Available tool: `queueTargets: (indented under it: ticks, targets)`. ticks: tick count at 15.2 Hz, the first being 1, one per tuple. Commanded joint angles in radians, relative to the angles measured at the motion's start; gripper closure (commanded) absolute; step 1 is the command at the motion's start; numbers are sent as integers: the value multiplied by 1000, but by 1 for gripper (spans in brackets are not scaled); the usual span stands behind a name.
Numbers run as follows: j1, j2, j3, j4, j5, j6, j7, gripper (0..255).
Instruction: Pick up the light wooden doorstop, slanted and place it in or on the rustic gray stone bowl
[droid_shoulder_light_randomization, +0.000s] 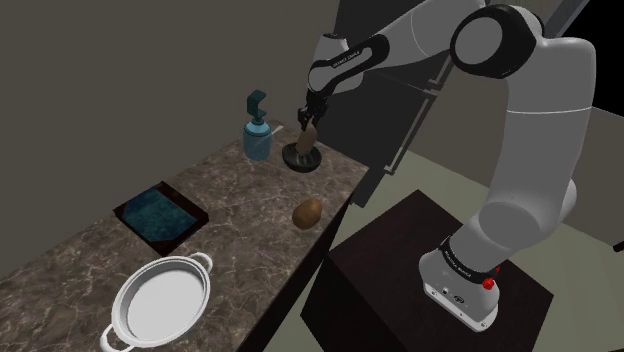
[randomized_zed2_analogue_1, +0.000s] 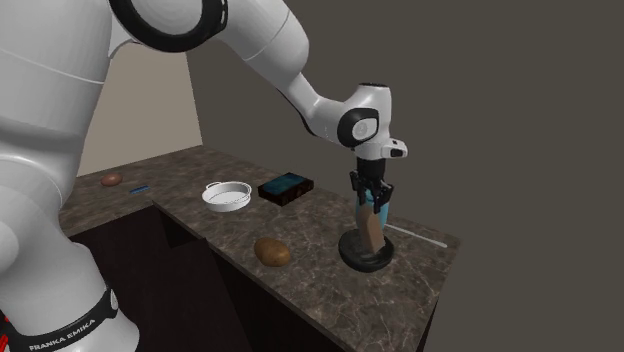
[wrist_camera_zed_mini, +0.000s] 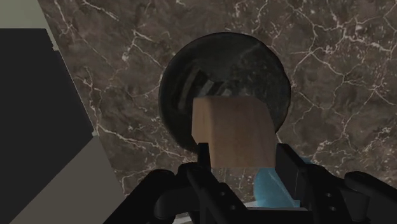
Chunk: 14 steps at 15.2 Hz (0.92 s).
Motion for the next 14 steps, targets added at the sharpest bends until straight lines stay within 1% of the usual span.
queueTargets:
  ticks: [1,2,10,11,14]
  targets:
    - [2,19,-1,1,-2,19,2,255]
    - [2,29,-2,0,-3,30,3,255]
    - [2,29,-2,0,-3,30,3,255]
    - [2,29,-2,0,-3,30,3,0]
    - [2,29,-2,0,-3,30,3,0]
